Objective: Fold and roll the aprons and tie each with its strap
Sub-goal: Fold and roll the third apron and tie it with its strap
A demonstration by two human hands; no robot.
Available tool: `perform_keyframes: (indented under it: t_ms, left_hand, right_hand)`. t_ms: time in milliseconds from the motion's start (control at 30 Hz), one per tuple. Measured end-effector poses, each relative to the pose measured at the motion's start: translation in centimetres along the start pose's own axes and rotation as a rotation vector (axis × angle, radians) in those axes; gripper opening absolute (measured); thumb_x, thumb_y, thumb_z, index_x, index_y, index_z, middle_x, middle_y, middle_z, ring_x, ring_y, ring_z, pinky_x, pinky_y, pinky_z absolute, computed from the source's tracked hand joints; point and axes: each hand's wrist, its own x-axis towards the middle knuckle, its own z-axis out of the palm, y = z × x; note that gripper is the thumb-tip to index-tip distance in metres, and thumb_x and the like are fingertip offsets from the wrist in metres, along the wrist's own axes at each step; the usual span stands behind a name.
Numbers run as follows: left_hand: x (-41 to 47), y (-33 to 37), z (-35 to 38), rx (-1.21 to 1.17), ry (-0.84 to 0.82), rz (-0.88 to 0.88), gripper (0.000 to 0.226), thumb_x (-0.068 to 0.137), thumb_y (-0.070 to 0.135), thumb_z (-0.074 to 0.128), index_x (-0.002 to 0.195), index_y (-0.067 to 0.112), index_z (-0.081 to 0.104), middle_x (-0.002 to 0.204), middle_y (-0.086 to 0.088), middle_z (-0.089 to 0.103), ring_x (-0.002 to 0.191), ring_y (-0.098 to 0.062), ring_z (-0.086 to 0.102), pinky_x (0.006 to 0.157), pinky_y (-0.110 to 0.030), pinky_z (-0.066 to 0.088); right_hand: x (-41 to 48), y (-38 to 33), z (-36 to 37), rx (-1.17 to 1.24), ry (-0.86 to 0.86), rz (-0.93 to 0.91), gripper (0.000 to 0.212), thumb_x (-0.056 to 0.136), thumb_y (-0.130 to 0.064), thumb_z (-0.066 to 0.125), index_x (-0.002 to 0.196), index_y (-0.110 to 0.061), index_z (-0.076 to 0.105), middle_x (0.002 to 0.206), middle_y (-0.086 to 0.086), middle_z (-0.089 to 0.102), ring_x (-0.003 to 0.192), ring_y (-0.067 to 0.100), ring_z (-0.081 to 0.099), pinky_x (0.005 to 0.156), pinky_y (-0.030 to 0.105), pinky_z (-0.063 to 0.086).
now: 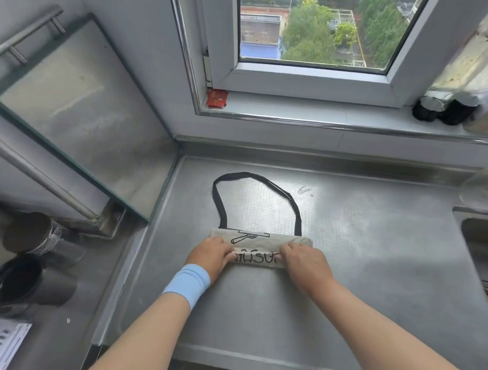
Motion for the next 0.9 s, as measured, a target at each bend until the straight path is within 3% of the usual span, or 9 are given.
perform_keyframes:
  t_ms: [100,200,300,400,500,567,700,800,900]
  left_hand:
    - [0.9,0.3,-0.2,-0.049,0.033,-0.068,0.020,0.096,0.038,0.050,0.101,0.021,0.062,0.107,0.000,0.063,0.104,-0.023,0.054,0.081,-0.032,0.041]
    - [1.6,0.9,-0.3,0.041,0.065,-0.096,0.015,0.089,0.036,0.060,0.100,0.027,0.058,0.107,0.004,0.055,0.106,-0.020,0.049,0.085,-0.032,0.040]
    - [1.8,2.3,-0.6,0.239,0.123,0.067,0.020,0.071,0.018,0.076,0.083,0.027,0.063,0.090,0.002,0.056,0.087,-0.023,0.053,0.072,-0.033,0.040]
    - [1.7,3.3,0.4,0.283,0.073,0.183,0.013,0.088,0.013,0.054,0.096,0.019,0.063,0.104,-0.006,0.055,0.101,-0.028,0.051,0.078,-0.036,0.036]
    - [1.5,2.9,1.0,0.300,0.060,0.107,0.024,0.095,0.012,0.038,0.110,0.021,0.055,0.120,-0.003,0.049,0.114,-0.026,0.044,0.087,-0.036,0.035]
    - [1.2,2.2,1.0,0.283,0.073,0.092,0.028,0.092,0.009,0.038,0.112,0.024,0.051,0.122,0.001,0.047,0.116,-0.023,0.042,0.089,-0.034,0.034]
    - [0.9,0.2,0.8,0.235,0.117,0.124,0.020,0.088,0.022,0.046,0.106,0.025,0.056,0.114,0.005,0.055,0.111,-0.023,0.049,0.086,-0.035,0.038]
    - [0.6,-1.1,0.5,0.154,0.083,0.173,0.027,0.080,0.042,0.057,0.101,0.023,0.057,0.109,0.005,0.057,0.106,-0.021,0.050,0.087,-0.034,0.043]
    - [0.9,-2.2,-0.4,0.066,0.033,0.171,0.030,0.084,0.040,0.062,0.108,0.023,0.058,0.114,0.005,0.054,0.110,-0.018,0.047,0.091,-0.031,0.044]
  right_hand:
    - [0.8,0.4,0.1,0.022,-0.026,0.044,0.033,0.104,-0.043,0.033,0.109,-0.018,0.053,0.110,0.003,0.060,0.103,0.028,0.056,0.064,0.034,0.034]
    - [1.4,0.6,-0.5,-0.001,0.022,0.008,0.020,0.092,-0.037,0.060,0.097,-0.018,0.056,0.095,0.004,0.060,0.088,0.028,0.058,0.064,0.037,0.038]
    - [1.8,0.0,-0.3,-0.092,0.107,-0.077,0.027,0.067,-0.012,0.075,0.088,-0.019,0.059,0.082,0.004,0.053,0.072,0.026,0.052,0.058,0.037,0.040]
    - [1.6,-1.1,-0.1,-0.052,0.164,-0.125,0.027,0.060,-0.002,0.071,0.076,-0.020,0.059,0.075,0.002,0.052,0.064,0.024,0.054,0.047,0.034,0.033]
    - [1.2,-1.4,0.4,0.032,0.185,-0.152,0.014,0.073,-0.005,0.051,0.077,-0.018,0.057,0.075,0.003,0.054,0.064,0.024,0.057,0.047,0.035,0.036]
    - [1.0,-1.0,0.7,0.101,0.167,-0.112,0.019,0.081,-0.014,0.037,0.081,-0.018,0.056,0.080,0.003,0.054,0.070,0.026,0.058,0.057,0.038,0.044]
    - [0.3,0.7,0.3,0.131,0.023,-0.085,0.032,0.084,-0.049,0.051,0.095,-0.020,0.056,0.096,0.001,0.057,0.091,0.024,0.055,0.082,0.041,0.048]
    - [0.4,1.5,-0.2,0.074,-0.048,-0.130,0.032,0.088,-0.043,0.057,0.103,-0.015,0.060,0.105,0.005,0.059,0.098,0.029,0.057,0.081,0.040,0.049]
    - [0.9,1.5,-0.9,0.033,-0.037,-0.130,0.031,0.100,-0.037,0.043,0.109,-0.013,0.061,0.107,0.007,0.059,0.094,0.033,0.060,0.078,0.040,0.046]
